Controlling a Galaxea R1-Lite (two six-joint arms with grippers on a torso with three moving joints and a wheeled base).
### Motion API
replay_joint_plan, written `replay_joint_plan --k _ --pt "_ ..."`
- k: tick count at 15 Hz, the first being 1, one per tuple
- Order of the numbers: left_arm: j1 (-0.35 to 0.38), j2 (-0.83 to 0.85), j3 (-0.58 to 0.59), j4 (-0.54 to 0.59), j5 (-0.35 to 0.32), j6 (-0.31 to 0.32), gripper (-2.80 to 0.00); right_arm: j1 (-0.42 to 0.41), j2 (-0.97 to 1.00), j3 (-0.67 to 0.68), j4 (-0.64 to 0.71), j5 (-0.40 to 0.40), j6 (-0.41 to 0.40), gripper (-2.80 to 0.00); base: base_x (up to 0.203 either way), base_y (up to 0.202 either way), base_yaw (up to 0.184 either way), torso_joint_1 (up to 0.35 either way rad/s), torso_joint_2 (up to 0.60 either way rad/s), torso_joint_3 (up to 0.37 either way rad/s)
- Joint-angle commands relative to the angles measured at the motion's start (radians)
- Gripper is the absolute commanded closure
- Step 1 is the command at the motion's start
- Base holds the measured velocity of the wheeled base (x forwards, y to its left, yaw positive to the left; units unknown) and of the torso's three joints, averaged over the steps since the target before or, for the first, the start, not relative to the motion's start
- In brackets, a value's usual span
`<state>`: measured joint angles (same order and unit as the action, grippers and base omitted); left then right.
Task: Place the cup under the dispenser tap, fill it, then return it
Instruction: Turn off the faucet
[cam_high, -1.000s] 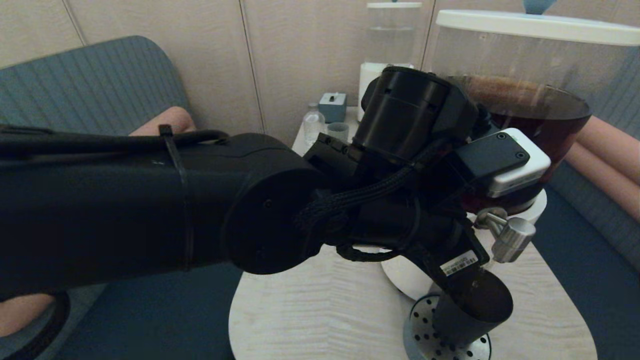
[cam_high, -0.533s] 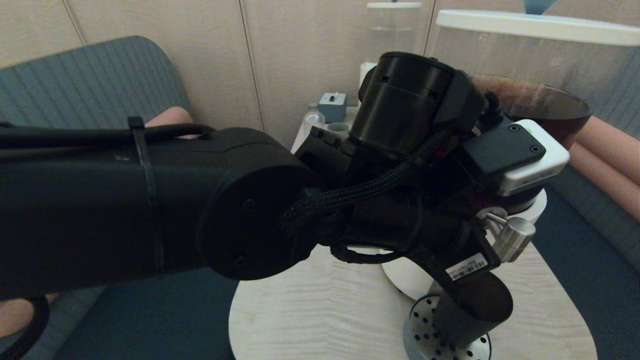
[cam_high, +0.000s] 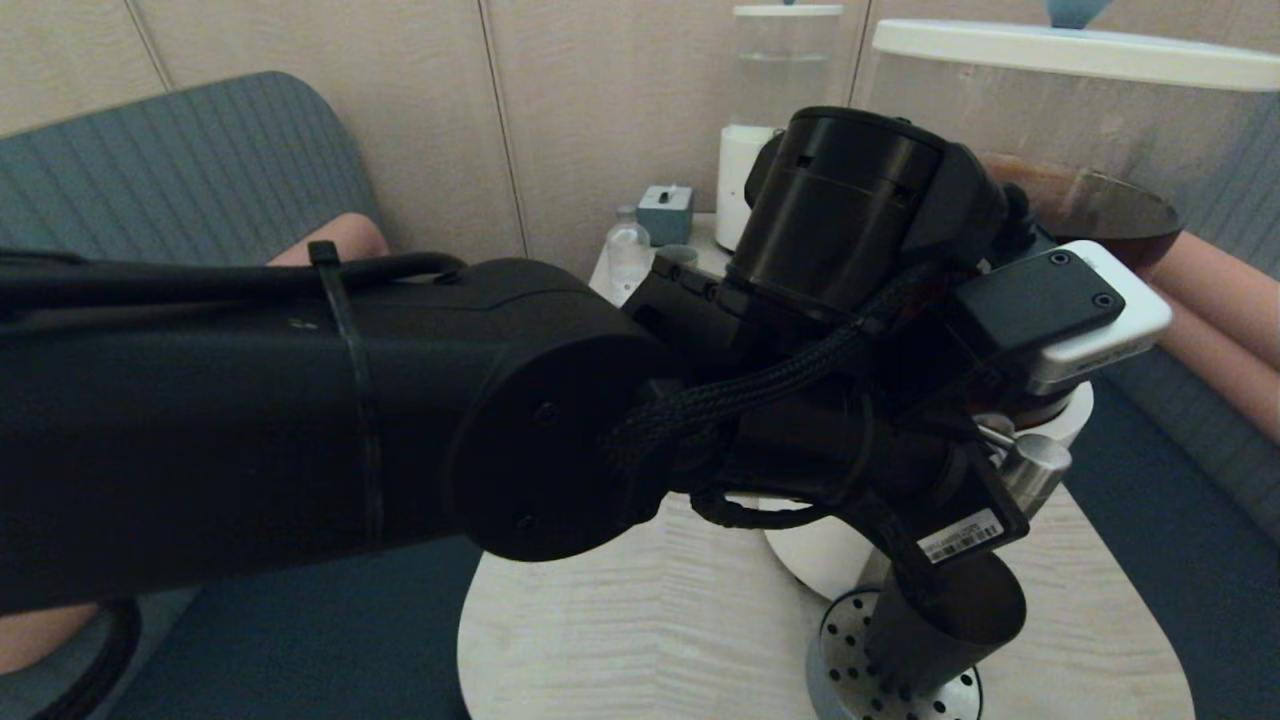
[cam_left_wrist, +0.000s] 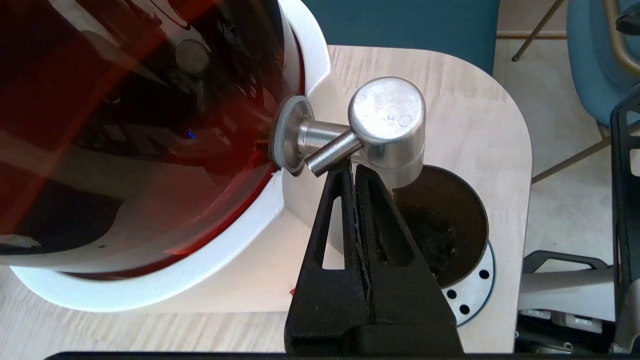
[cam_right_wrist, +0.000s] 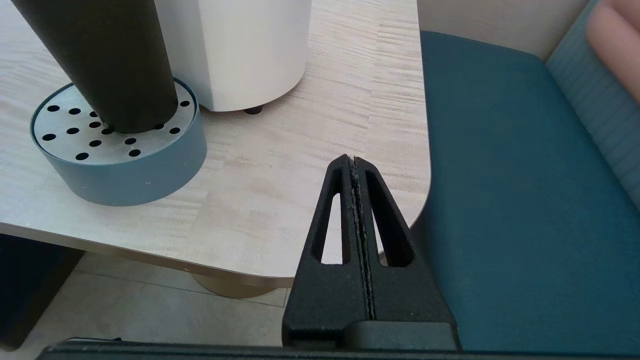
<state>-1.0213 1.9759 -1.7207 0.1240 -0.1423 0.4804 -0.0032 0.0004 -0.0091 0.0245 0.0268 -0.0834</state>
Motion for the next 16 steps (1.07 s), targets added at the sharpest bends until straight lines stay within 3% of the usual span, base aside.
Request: replay_joint_plan --k 1,16 --pt "0.000 0.017 -0.016 -0.002 0.000 0.003 0.00 0.000 0.000 0.000 0.000 0.001 -0.001 0.00 0.000 0.000 0.000 0.000 0.00 0.000" --pt "0.001 0.052 -0.074 -0.007 0.000 0.006 0.00 0.000 -0.001 0.000 0.000 0.001 -0.001 0.00 0.000 0.000 0.000 0.000 0.00 0.000"
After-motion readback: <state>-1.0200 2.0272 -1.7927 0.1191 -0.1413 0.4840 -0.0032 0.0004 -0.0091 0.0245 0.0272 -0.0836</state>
